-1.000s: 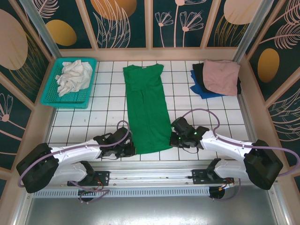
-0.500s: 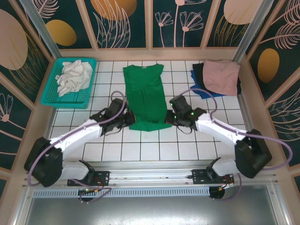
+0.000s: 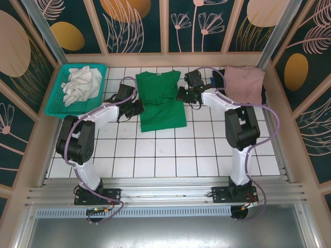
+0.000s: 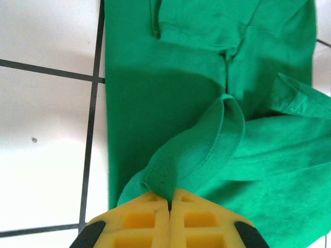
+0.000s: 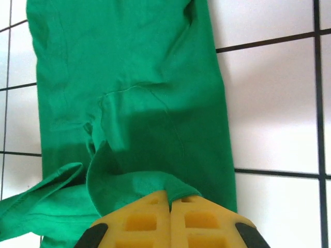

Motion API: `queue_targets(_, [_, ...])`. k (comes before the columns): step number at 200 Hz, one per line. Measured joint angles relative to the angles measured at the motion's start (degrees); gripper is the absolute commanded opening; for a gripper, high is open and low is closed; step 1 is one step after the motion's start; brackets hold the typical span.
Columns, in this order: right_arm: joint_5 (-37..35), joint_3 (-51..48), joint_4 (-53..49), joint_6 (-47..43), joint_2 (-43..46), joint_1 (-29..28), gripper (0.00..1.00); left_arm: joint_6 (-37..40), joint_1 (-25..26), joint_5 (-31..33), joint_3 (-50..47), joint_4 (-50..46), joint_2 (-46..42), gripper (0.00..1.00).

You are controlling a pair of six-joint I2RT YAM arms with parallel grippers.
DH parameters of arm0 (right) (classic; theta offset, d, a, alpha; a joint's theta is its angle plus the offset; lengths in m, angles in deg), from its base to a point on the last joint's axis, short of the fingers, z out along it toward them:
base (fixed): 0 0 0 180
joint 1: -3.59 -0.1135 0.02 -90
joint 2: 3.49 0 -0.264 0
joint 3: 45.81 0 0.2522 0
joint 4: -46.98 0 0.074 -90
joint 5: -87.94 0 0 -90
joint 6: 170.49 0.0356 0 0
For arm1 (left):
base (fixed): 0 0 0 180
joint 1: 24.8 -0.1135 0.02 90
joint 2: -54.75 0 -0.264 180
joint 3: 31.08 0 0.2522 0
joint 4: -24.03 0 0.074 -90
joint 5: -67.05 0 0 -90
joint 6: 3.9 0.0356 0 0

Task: Fold and stack the t-shirts

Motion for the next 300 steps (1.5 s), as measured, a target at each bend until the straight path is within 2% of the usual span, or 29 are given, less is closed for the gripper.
queue_targets(41, [2.1, 2.8, -2.1, -0.9, -4.1, 0.3, 0.0, 1.5, -1.1, -2.0, 2.7, -0.4, 4.1, 0.0])
queue_targets(75, [3.2, 0.2, -2.0, -1.2, -2.2, 0.5, 0.0, 2.5, -1.3, -3.5, 2.3, -0.8, 3.0, 0.0])
queue_targets(96, [4.8, -7.7, -1.0, -1.2, 4.4, 0.4, 0.0, 2.8, -1.3, -5.1, -1.7, -1.1, -2.8, 0.0])
queue_targets(129, [6.8, -20.7, 0.4, -1.2, 19.6, -1.5, 0.0, 3.0, -0.1, -7.0, -10.1, -3.0, -18.4, 0.0])
queue_targets(171, [10.5, -35.1, 2.0, 0.3, 39.7, -5.3, 0.0, 2.7, 6.4, -10.3, -19.0, -6.4, -36.4, 0.0])
queue_targets(197, [11.5, -39.4, 2.3, 1.4, 46.4, -5.1, 0.0, 2.5, 6.6, -10.9, -22.8, -6.9, -41.7, 0.0])
queue_targets(218, [12.8, -39.5, 4.5, 1.2, 43.4, -3.2, 0.0, 2.6, 6.5, -10.9, -23.0, -5.3, -37.2, 0.0])
queue_targets(237, [13.8, -37.0, 5.9, 0.5, 35.4, -1.0, 0.0, 3.2, 5.5, -11.3, -20.7, -3.9, -27.0, 0.0])
queue_targets(266, [14.2, -26.4, 6.4, -2.2, 19.5, 1.3, 0.0, 5.4, 1.8, -11.9, -14.0, -2.9, -13.5, 0.0])
queue_targets(300, [15.1, -14.2, 6.1, -5.1, 7.8, 2.8, 0.0, 8.4, -1.5, -12.0, -2.6, -2.9, -4.5, 0.0])
